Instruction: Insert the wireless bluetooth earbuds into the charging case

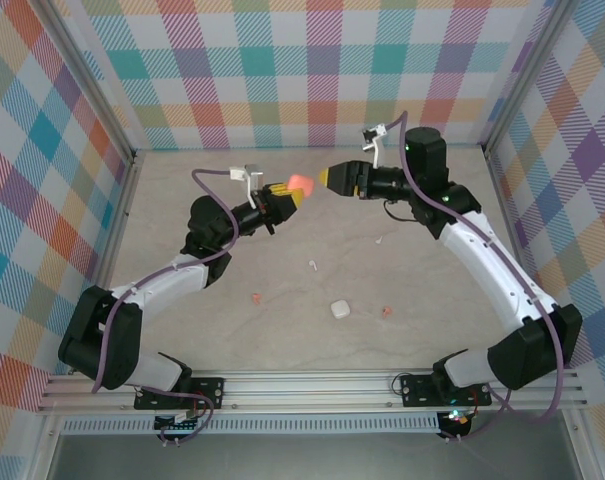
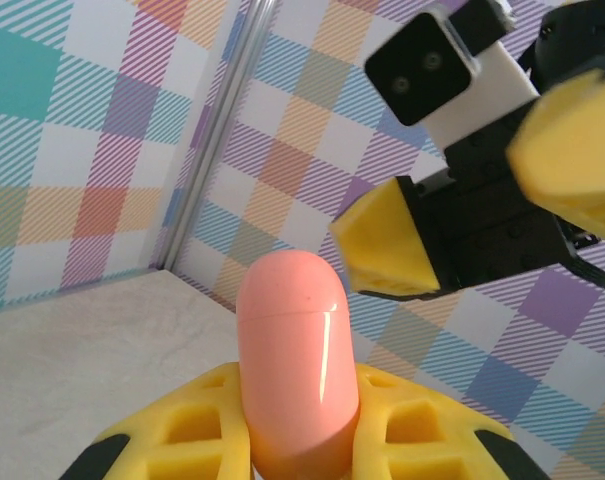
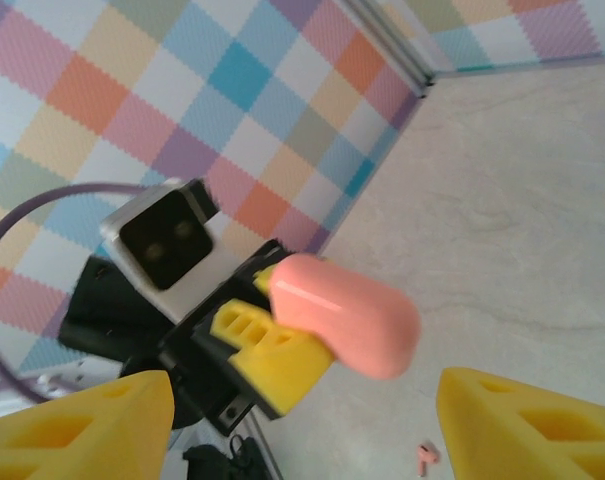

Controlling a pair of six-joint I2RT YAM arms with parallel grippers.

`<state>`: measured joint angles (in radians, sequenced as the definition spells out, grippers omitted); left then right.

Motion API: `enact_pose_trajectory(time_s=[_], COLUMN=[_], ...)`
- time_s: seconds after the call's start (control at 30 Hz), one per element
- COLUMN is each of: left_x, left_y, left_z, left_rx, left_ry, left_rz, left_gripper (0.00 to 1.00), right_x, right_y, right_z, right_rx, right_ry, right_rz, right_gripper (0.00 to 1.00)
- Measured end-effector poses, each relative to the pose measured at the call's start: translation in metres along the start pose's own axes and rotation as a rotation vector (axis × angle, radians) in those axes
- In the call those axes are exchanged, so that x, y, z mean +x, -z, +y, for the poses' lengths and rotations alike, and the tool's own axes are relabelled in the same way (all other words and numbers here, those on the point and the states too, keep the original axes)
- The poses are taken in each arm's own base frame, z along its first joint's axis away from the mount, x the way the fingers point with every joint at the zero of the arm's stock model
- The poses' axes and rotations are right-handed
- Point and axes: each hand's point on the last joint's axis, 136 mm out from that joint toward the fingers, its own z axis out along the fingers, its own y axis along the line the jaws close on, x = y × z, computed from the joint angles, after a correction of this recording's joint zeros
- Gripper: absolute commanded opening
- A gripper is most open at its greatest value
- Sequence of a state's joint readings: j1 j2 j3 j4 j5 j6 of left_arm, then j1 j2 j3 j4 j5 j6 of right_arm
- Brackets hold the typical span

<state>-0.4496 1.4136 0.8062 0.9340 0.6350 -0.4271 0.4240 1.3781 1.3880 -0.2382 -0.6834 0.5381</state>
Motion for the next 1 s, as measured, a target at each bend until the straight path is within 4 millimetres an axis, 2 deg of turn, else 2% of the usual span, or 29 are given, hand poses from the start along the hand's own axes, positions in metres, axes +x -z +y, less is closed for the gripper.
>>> enact_pose_trajectory(time_s=[0.17, 0.43, 0.73, 1.0], left_x=[-0.002, -0.011, -0.021, -0.017], left_y=[0.001, 0.004, 0.001, 0.000], left_z=[-0.010, -0.022, -0.037, -0.029], left_rx=[0.043, 0.075, 0.124, 0.089], left_ry=[0.052, 0.077, 0.059, 0.084], left_rz=[0.012, 0.004, 0.002, 0.015], left_gripper=[0.07, 0.05, 0.03, 0.02], right_x=[0.011, 0.017, 0.016, 0.010], right_y=[-0.006, -0.019, -0.023, -0.031], right_z=[0.001, -0.003, -0.010, -0.018], right_rx=[-0.054, -0.112, -0.095, -0.082], right_ry=[-0.001, -0.009, -0.020, -0.068], right_rz=[0.037, 0.080, 0.077, 0.079], right_gripper=[0.68, 0.65, 0.59, 0.58])
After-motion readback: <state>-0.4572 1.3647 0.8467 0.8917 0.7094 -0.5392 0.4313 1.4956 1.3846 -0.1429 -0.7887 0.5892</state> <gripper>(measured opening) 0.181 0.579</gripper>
